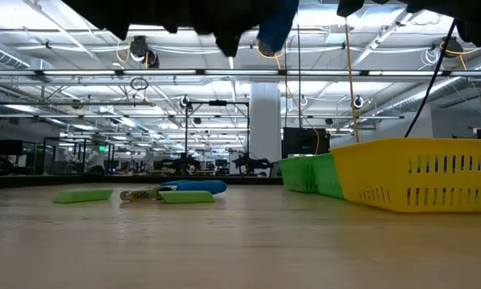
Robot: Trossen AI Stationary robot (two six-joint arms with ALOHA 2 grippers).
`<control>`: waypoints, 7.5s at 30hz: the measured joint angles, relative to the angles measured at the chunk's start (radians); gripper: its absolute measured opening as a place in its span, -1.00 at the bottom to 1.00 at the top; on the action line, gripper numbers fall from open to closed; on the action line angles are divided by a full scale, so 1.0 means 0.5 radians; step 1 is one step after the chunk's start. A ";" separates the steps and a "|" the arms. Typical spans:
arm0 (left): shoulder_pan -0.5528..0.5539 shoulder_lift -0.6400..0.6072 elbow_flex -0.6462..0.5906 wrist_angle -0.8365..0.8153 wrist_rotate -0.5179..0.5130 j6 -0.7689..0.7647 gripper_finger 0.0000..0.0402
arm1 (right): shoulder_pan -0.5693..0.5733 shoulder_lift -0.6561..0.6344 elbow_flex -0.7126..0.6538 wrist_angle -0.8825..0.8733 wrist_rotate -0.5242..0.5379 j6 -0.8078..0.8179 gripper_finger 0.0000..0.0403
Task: Pick & Place School Supplies
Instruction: Put the left blue pliers into the yellow bin, then put the blue pliers into the yellow bin
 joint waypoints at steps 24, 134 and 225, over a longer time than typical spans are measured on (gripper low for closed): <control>0.018 -0.014 0.000 -0.366 -0.648 0.099 -0.77 | -0.196 0.003 0.003 -0.325 0.252 0.114 0.10; -0.005 -0.394 -0.063 -0.889 -0.910 -0.363 0.44 | 0.603 -0.192 -0.817 -0.198 0.676 0.689 -0.59; -0.265 -0.091 -0.060 -1.854 -0.963 -1.342 0.44 | 0.601 -0.461 -0.816 0.087 0.519 0.617 -0.16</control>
